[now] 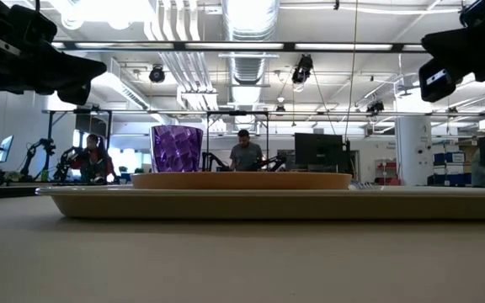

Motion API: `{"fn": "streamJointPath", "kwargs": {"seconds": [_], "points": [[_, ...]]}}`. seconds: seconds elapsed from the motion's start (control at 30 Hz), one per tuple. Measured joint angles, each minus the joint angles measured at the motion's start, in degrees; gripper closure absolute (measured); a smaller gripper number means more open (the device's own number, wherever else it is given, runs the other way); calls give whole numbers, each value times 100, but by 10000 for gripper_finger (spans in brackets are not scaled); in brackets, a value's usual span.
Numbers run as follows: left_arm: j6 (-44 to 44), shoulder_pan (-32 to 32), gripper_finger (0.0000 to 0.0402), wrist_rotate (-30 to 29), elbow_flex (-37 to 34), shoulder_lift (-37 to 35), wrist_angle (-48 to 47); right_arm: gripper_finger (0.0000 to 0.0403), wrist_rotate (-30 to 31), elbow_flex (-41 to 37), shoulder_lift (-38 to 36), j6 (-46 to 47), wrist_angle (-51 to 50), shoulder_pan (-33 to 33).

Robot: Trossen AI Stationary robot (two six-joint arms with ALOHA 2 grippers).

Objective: Pick and place plate/cup/fork/spoon on tray
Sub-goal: Return to Home Position

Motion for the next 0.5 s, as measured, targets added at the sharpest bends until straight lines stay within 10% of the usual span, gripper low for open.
{"fn": "streamJointPath", "kwargs": {"seconds": [0.5], "points": [[140,2,402,199,0,2,24,392,453,0,-259,-955,-705,654]]}}
